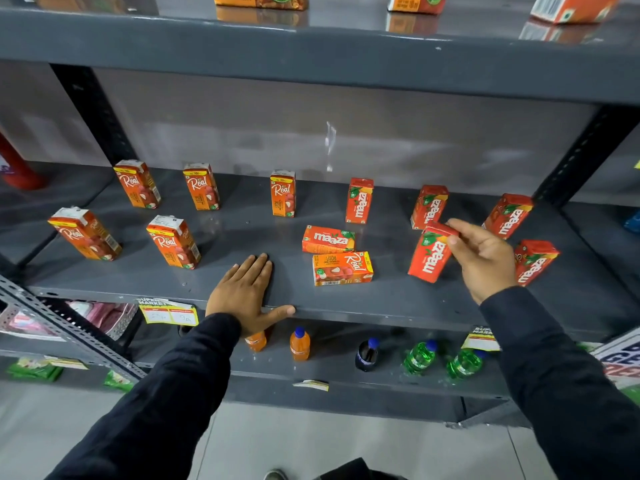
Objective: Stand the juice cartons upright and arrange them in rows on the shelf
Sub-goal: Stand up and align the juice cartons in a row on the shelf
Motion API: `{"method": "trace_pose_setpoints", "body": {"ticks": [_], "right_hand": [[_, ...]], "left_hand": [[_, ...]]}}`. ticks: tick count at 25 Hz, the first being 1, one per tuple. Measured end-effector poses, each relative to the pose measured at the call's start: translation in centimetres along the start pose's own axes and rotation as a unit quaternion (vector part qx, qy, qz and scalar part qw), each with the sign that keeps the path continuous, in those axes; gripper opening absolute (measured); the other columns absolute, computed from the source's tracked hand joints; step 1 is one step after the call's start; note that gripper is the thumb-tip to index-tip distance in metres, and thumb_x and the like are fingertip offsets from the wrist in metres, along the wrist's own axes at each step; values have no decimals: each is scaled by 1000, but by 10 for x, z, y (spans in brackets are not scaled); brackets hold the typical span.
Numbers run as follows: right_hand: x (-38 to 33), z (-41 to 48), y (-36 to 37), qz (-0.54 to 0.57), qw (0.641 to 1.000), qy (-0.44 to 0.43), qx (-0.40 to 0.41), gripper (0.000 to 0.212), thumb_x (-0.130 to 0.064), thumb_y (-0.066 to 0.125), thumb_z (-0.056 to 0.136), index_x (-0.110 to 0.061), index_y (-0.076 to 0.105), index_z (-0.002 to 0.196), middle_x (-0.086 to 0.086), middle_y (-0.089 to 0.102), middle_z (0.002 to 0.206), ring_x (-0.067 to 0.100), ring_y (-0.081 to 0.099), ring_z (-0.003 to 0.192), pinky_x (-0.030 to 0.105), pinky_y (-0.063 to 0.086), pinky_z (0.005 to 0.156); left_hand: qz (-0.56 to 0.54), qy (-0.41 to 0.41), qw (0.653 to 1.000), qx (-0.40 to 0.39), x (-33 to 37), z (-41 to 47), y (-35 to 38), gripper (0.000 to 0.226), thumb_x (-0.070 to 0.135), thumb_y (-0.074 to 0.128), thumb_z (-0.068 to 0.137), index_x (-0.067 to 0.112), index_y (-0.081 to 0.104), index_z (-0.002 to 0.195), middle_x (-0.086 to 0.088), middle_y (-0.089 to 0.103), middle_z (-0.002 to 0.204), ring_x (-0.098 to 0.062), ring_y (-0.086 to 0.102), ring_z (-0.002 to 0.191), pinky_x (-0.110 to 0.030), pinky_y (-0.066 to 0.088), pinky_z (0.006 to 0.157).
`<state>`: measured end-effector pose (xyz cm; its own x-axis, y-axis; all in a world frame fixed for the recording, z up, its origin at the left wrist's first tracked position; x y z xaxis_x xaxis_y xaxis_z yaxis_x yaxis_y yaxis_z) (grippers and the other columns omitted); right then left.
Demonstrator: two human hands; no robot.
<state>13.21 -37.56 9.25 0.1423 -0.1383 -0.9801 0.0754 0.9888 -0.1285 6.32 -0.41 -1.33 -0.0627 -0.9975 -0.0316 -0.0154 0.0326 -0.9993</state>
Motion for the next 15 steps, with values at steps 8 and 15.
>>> {"method": "trace_pose_setpoints", "body": {"ticks": [8,15], "right_hand": [[44,16,-38,36,996,75,-23,42,-26,66,80,-16,61,121,-16,72,100,7,63,106,19,51,89],[48,14,-24,129,986,98,-42,46,-21,67,76,-13,61,120,1,68,114,17,61,115,28,47,100]], "left_hand": [[0,-3,1000,-3,0,-2,-1,121,96,2,63,15,8,152,-3,5,160,-22,3,147,-40,4,118],[-6,-6,1000,1,-1,-1,-1,119,95,4,64,15,9,152,-3,6,160,-22,4,146,-41,6,118]]}}
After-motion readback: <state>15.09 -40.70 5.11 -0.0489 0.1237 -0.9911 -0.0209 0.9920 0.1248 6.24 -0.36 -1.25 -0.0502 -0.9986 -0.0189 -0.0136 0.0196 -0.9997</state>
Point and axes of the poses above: each hand's wrist, its own z-axis towards the middle knuckle, its own y-axis out of the palm, x = y × z, the point moved 6 cm from there along z, towards the middle knuckle
